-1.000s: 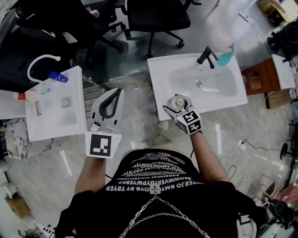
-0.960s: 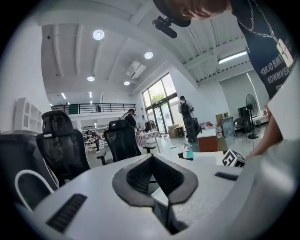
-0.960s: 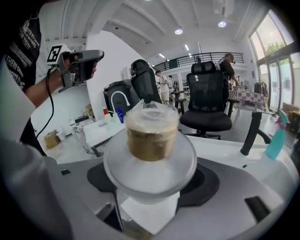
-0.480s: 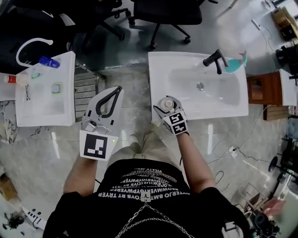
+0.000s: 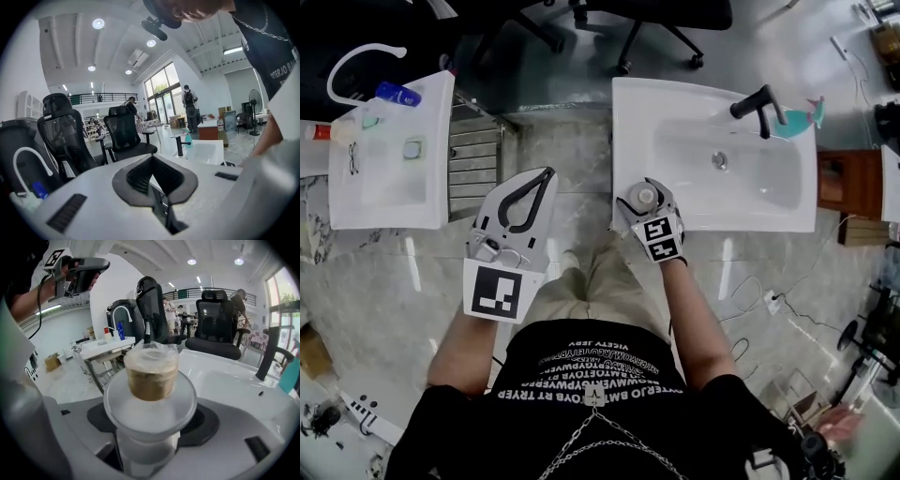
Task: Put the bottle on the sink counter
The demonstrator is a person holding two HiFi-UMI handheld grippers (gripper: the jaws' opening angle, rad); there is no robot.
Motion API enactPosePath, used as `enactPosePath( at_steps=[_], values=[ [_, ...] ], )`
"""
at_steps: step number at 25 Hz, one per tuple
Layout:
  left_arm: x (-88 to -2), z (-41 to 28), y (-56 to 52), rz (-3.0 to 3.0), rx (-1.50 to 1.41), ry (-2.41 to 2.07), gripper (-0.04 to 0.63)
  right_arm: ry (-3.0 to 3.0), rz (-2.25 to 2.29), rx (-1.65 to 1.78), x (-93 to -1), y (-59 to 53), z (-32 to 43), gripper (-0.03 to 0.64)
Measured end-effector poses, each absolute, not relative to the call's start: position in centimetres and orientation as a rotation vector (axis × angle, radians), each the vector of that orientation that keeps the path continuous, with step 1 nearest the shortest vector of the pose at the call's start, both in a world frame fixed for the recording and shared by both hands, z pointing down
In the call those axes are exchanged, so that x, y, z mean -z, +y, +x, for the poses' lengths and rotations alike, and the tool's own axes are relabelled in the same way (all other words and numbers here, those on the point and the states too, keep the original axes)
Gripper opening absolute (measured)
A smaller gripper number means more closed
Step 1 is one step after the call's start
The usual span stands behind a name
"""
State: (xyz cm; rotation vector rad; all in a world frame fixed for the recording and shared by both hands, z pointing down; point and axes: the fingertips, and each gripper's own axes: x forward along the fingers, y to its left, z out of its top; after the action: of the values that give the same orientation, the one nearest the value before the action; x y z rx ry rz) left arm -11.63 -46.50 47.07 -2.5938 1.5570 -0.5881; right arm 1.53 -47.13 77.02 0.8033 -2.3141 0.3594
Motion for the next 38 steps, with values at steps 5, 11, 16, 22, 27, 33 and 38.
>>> enactPosePath(
  at_steps=[5,11,16,22,27,33,38],
  values=[
    [-46.9,-11.8,-45.6,-2.6,0.554,1.622,0.006,-2.315,0.787,-0.275,-77.2,-46.8,1.3,0.333],
    [-45.7,-12.1,-44.6,-2.597,0.526,1.61,0.006,-2.334,0.728,-0.237,-77.0,-45.8,1.0,0.336],
    [-44.6,-13.0,-43.7,-2.599,0.457,1.657,0.006,-2.341,0.651,-0.299,-77.0,-44.9,0.7,0.385],
    [-43.2,-14.7,-42.3,-2.571,0.453,1.661,0.006,-2.324,0.667,-0.272,-75.0,-43.8,2.6,0.417],
    [-41.5,-15.8,-41.1,-2.619,0.325,1.671,0.006,-2.395,0.849,-0.188,-67.0,-41.5,7.8,0.343],
    [-38.9,-16.9,-39.1,-2.641,0.173,1.689,0.006,-2.597,1.278,-0.018,-49.5,-39.9,9.0,-0.003],
    [-35.6,-16.0,-36.4,-2.659,0.094,1.589,0.006,-2.595,1.398,0.071,-41.8,-38.3,7.7,-0.004]
  ],
)
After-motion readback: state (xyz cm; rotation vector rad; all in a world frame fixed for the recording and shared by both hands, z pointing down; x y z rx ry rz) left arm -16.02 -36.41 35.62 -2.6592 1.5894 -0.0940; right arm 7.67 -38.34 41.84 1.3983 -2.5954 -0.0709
